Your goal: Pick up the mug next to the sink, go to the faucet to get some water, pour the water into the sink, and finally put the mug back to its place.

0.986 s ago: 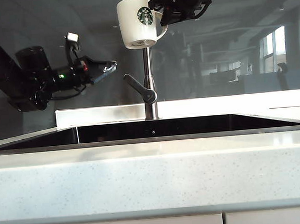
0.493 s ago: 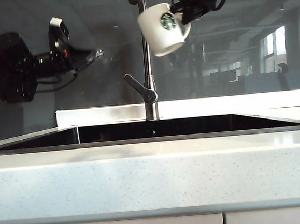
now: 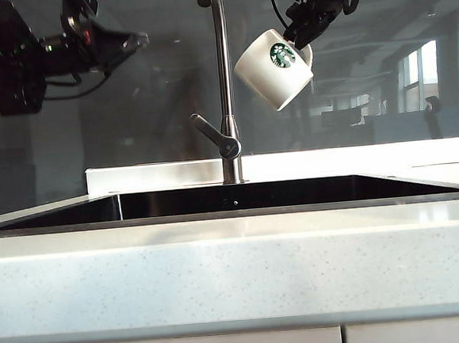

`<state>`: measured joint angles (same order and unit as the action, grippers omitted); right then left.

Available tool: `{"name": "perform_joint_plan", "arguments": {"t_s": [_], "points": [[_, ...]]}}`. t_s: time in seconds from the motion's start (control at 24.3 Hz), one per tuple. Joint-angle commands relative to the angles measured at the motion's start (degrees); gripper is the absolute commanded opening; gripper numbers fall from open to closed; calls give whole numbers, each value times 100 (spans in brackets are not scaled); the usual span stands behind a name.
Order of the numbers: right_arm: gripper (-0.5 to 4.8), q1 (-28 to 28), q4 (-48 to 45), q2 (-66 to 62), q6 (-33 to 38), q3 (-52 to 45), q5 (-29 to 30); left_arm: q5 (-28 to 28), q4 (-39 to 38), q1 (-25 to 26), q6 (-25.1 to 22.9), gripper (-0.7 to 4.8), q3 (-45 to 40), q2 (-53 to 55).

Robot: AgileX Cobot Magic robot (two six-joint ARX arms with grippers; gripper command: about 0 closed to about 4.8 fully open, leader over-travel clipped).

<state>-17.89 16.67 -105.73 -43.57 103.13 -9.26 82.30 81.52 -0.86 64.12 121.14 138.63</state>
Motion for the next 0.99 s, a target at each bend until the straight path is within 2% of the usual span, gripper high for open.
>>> {"name": "perform_joint_plan", "arguments": {"t_s": [0.04,0.37,0.62,0.74,0.99], "points": [[-6,-2,-345,203,-461,107,-138,7,188,26,-15,3,-129,-201],[-6,-2,-177,350,-1464,107,-240,-9,186,44,103,2,-181,-481],[-6,-7,0,564,-2387,107,-525,-114,125,44,151,-2,-181,-540],[-6,-7,0,728,-3128,105,-540,-127,52,44,149,-2,-181,-540],[-6,-149,2,925,-3965,105,-612,-125,26,44,149,-3,-181,-540]]}}
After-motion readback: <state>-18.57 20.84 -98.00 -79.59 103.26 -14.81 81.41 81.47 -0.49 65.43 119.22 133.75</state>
